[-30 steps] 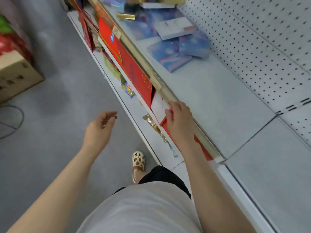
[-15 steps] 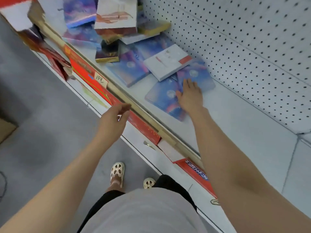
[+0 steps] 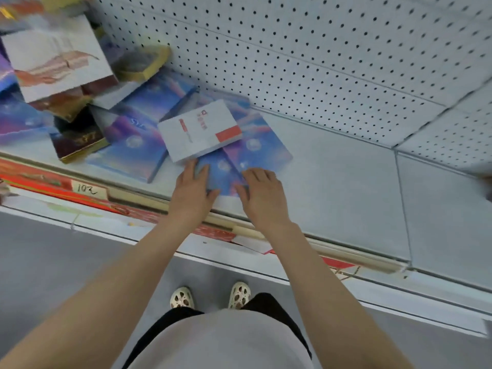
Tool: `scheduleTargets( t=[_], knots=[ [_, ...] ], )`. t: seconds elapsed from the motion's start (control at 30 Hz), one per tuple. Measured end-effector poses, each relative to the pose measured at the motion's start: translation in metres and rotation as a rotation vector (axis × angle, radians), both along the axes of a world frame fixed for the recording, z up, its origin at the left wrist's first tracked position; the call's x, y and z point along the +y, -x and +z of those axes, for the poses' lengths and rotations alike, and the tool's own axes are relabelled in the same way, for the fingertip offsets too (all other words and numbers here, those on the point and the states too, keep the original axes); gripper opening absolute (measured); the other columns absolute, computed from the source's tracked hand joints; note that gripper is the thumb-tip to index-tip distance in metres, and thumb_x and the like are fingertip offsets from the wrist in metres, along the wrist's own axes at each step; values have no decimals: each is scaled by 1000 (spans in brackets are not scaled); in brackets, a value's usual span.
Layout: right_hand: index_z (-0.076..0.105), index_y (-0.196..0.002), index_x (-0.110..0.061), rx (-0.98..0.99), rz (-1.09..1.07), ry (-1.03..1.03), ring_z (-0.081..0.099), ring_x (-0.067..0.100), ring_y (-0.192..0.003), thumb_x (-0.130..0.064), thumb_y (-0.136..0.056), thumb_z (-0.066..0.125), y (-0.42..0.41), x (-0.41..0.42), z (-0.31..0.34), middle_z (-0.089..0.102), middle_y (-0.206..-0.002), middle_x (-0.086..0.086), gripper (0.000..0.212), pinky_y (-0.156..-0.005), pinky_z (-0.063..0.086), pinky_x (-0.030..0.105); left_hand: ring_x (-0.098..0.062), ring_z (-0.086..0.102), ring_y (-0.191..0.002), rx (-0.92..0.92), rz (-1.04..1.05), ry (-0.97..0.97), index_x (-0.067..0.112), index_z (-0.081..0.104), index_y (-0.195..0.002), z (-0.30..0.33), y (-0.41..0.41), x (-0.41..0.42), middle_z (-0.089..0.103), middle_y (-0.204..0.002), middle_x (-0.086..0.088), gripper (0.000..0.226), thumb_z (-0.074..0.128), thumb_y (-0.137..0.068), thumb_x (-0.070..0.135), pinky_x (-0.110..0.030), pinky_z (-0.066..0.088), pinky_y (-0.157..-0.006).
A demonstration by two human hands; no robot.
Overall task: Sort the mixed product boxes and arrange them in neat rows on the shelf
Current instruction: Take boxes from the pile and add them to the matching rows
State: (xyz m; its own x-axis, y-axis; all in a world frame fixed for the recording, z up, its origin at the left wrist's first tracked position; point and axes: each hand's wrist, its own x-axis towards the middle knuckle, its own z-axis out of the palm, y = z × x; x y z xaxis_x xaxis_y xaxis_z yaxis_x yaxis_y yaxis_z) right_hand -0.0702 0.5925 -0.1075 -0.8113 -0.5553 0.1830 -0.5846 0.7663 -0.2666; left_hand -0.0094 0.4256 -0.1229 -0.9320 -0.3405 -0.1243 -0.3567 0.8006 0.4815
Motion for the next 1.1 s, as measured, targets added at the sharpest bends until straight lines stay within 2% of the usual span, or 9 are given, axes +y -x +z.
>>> scheduleTargets(
  t=[0.07,0.13,0.27,0.4,0.53,0.67,0.83,0.93,1.1],
  knots=[
    [69,-101,-13,-5,-22,-8,55,34,-93,-34,-94,54,6,3,9,63,-98,8,26,-75,42,40,-42,32,-135,-14,22,16,12,34,-148,-1,0,2,18,-157,-18,67,64,-90,31,-45,30,-109],
    [68,-105,-13,-51,-108,10,54,35,-99,-37,-93,59,27,6,17,64,-103,10,29,-82,41,42,-43,32,-133,-16,27,38,13,34,-149,0,-1,3,18,-158,-18,66,62,-92,32,-45,29,-110],
    [40,-143,-10,-220,-328,-95,46,37,-124,-53,-85,66,77,13,22,49,-135,17,77,-99,37,42,-43,34,-132,-30,-19,109,13,34,-149,2,-3,2,19,-158,-17,66,58,-93,40,-44,29,-110],
    [31,-144,-8,-573,-349,-10,52,34,-123,-59,-74,76,104,15,22,54,-131,14,97,-95,42,39,-39,32,-136,-78,-19,125,15,34,-149,7,-9,8,18,-159,-15,65,53,-94,45,-39,25,-113],
    [59,-116,-10,-668,-365,69,65,27,-101,-64,-69,76,113,20,27,67,-111,6,74,-87,56,40,-36,45,-124,-26,-8,121,20,49,-139,18,-20,20,35,-152,-10,50,53,-95,42,-37,35,-105],
    [63,-102,-9,-762,-363,289,67,23,-83,-50,-78,76,100,31,29,67,-95,4,49,-67,60,37,-35,52,-108,206,120,169,17,64,-120,31,-1,-5,61,-123,-11,31,61,-92,29,-38,42,-92],
    [62,-99,-8,-792,-346,527,66,24,-80,-38,-84,74,87,37,28,66,-94,6,36,-52,51,28,-40,32,-135,91,81,140,9,37,-145,38,60,-48,34,-149,-19,65,63,-91,34,-43,26,-112],
    [63,-100,-7,-806,-372,646,64,22,-76,-34,-85,74,86,40,30,69,-95,10,33,-60,50,30,-34,24,-142,-35,-15,98,13,24,-151,40,90,-62,27,-155,-14,80,62,-88,46,-44,25,-114],
    [62,-97,-19,-789,-311,764,65,21,-75,-43,-75,76,86,54,40,72,-91,13,35,-68,49,35,-35,27,-141,-40,-77,69,18,15,-153,58,108,-74,28,-155,-11,104,73,-75,55,-46,28,-113]
  ],
)
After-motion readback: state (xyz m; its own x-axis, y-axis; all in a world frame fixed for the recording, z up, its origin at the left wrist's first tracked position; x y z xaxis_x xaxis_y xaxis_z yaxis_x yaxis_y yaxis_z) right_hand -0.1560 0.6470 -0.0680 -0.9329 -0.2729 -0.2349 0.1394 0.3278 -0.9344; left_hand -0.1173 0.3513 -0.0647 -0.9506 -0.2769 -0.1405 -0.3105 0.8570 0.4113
